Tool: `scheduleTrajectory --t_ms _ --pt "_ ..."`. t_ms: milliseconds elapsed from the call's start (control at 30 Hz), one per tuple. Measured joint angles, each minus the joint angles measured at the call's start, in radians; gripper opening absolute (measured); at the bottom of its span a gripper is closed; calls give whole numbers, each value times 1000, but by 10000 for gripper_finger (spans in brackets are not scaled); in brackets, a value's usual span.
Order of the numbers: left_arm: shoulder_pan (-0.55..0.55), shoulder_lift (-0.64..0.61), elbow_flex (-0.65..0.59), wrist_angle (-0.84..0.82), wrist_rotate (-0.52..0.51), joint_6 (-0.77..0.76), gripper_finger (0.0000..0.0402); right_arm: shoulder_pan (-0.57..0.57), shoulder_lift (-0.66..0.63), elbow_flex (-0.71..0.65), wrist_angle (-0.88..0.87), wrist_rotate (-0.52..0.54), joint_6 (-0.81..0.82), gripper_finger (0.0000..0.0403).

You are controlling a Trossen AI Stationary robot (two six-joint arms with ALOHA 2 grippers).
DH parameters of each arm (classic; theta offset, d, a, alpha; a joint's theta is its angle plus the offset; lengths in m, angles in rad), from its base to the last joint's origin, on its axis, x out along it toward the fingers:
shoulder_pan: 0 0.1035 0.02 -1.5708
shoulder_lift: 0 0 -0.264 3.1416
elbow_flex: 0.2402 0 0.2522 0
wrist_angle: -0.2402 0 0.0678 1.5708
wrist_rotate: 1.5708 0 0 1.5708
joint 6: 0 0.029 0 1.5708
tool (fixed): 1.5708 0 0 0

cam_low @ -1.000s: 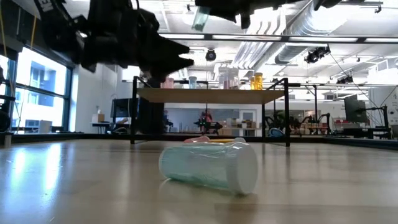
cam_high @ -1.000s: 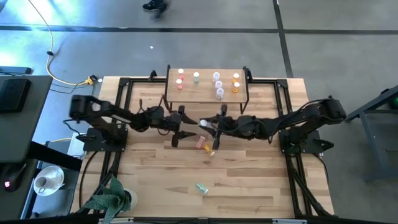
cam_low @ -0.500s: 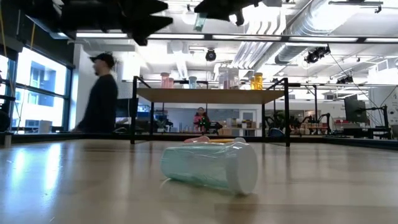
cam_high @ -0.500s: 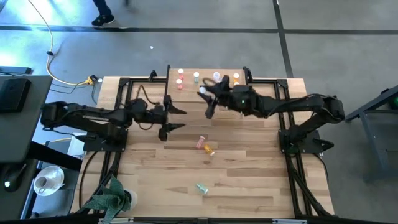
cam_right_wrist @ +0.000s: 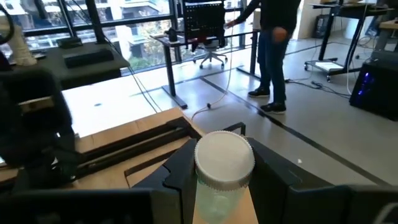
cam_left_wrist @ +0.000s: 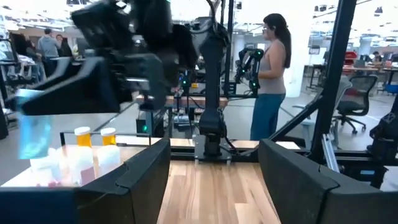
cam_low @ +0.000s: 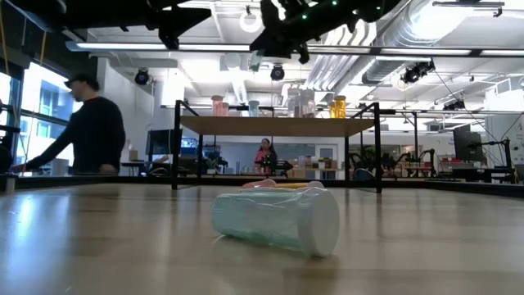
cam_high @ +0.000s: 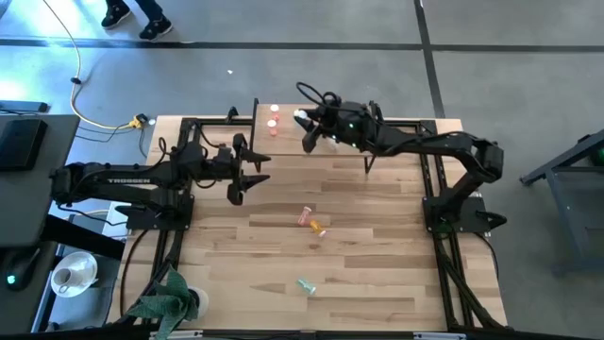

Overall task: Pick and place medicine bottles onto shelf by color
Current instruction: Put the right green pill bottle on the shelf aligned with the other green pill bottle

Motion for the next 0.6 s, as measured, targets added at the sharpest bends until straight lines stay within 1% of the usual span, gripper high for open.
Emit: scheduleTrajectory --t_ms 167,300,600 --pt "0 0 0 -31 0 3 234 -1 49 67 -53 0 -2 101" --pt "0 0 0 -54 0 9 234 -7 92 66 -93 9 0 101" --pt "0 0 0 -64 0 18 234 -19 189 66 -92 8 6 101"
